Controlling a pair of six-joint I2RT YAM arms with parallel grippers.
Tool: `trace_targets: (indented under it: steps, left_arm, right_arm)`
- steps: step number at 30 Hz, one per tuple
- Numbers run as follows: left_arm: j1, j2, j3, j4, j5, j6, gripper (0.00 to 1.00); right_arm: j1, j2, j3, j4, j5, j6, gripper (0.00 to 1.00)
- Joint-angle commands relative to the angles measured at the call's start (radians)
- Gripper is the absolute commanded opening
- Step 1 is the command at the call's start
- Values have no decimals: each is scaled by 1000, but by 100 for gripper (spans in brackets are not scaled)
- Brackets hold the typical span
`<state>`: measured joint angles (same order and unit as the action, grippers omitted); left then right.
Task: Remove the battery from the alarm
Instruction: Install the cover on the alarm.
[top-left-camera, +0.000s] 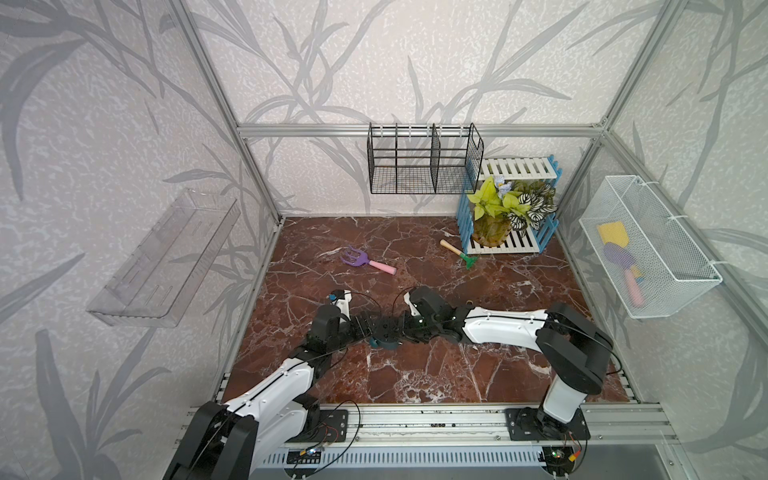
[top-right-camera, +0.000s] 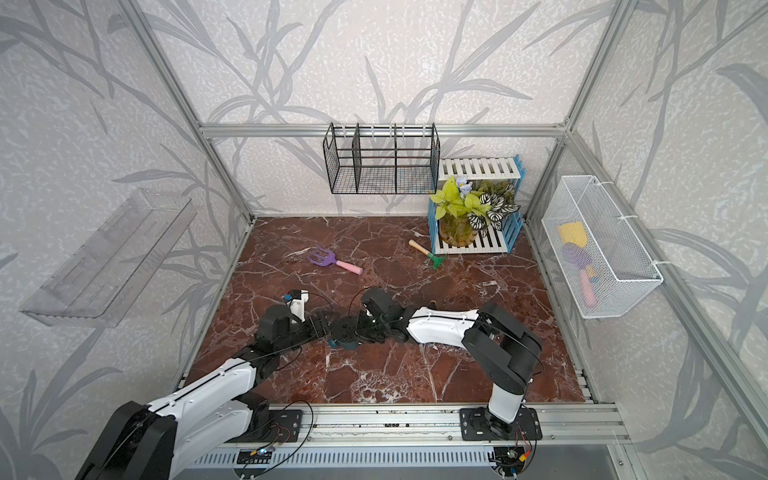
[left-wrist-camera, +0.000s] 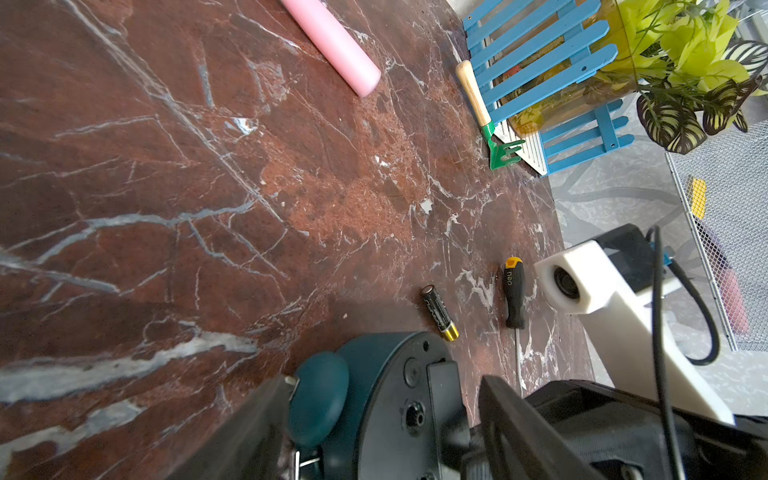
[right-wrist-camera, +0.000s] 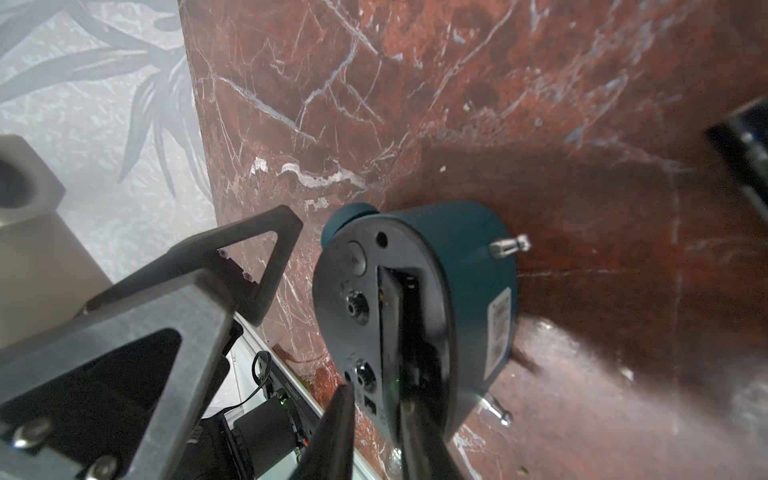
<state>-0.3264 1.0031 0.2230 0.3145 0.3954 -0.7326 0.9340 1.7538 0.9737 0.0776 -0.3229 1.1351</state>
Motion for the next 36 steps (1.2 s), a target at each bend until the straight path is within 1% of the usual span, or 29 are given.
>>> trace_targets:
  steps: [1,10,36]
  left_arm:
    - [-1,-11,22,3,7,16,77]
    - [-1,-8,27,4,5,16,76]
    - [-1,-6,35,6,0,19,77]
  right_arm:
    - [-4,-4,28,-88,16,-36,25]
    - [-8,-15,63,-175,25,-81,30]
    - [-14,-45,134,-324,76,-180,34]
